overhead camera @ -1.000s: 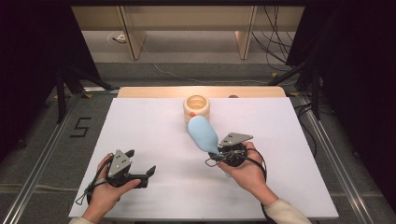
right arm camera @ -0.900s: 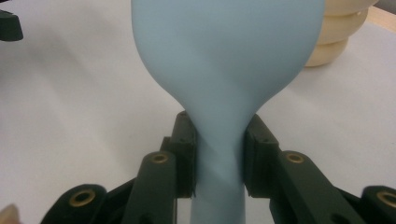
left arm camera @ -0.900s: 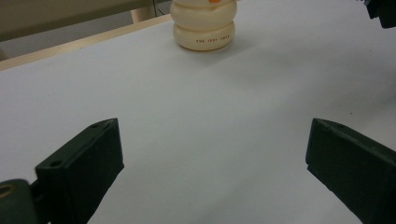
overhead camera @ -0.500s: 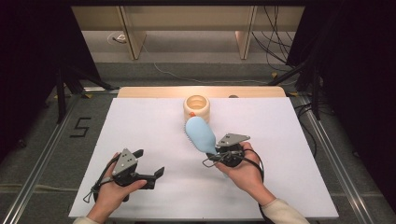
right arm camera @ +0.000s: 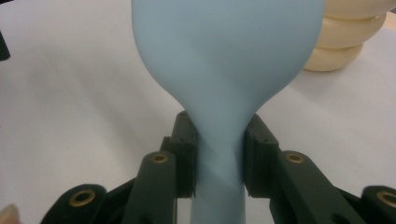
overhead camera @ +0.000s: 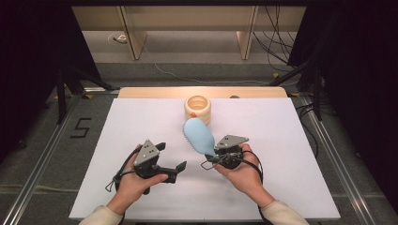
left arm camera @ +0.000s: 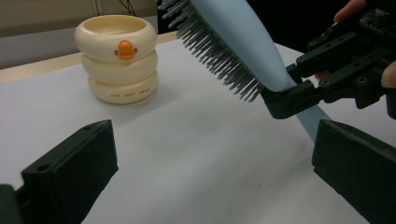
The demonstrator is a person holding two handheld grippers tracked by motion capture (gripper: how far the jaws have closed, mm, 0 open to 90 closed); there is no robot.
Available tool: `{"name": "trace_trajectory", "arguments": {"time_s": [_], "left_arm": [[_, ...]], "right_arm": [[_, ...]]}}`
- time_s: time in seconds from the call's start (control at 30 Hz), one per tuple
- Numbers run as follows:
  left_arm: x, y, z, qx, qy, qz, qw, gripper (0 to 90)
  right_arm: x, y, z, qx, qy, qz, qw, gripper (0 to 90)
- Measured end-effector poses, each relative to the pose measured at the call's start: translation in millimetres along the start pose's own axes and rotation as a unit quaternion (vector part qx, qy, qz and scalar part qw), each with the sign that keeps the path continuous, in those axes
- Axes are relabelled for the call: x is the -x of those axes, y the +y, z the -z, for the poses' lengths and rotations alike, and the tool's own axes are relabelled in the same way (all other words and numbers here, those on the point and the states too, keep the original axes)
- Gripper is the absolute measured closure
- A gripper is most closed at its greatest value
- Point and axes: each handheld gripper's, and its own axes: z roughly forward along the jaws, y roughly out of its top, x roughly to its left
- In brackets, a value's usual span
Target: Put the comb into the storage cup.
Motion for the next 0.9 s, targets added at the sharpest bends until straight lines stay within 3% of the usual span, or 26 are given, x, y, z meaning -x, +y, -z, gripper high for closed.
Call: {"name": "trace_trajectory", "arguments": {"time_s": [0.27,0.53,0.73,0.9], "left_arm": [[5.5,19.6,-20.6,0.014,-0.017,0.021,0.9995,0.0],[7.4,32.9,-43.0,0.013,-0.036,0.041,0.9984,0.0],[11.0,35.9,-51.0,0.009,-0.034,0.048,0.9982,0.0],[10.7,33.8,-55.0,0.006,-0.039,0.071,0.9967,0.0]], "right_arm": [[-1.5,-0.6,-0.8,0.0,0.0,0.001,1.0,70.4],[-2.7,-1.0,-1.3,0.001,0.0,0.002,1.0,70.4],[-2.9,-0.7,-0.7,0.003,0.0,0.002,1.0,70.4],[-3.3,-0.8,-1.0,0.004,-0.001,0.002,1.0,70.4]]}}
